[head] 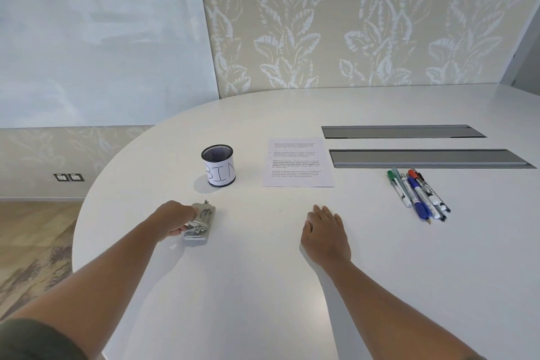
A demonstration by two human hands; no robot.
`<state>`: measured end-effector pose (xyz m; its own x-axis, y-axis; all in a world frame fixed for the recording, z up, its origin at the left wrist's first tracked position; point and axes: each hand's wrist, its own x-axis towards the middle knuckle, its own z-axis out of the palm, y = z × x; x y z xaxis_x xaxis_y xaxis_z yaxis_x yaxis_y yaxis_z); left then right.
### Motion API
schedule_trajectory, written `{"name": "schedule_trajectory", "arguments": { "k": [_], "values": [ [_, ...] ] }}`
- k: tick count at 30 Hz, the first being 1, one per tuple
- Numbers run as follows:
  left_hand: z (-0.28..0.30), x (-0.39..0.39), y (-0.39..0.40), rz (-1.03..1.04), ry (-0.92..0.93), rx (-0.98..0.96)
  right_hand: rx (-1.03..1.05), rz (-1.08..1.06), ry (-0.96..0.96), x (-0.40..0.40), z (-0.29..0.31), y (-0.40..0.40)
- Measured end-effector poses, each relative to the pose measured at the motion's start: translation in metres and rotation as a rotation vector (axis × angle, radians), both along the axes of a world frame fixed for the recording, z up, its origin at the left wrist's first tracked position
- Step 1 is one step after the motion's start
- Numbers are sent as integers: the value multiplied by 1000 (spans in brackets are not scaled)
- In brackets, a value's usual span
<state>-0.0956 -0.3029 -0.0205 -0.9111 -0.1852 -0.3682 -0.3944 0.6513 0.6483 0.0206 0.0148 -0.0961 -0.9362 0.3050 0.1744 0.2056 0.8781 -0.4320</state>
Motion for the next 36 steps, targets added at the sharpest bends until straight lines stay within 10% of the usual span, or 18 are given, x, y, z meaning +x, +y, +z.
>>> {"name": "schedule_trajectory", "arguments": {
  "k": [23, 36],
  "values": [
    [8, 10, -13, -4, 207, -375, -22, -52, 82, -14, 5, 0],
    [-26, 48, 90, -324, 242, -90, -111, 7, -2, -46, 11, -19]
  ]
}}
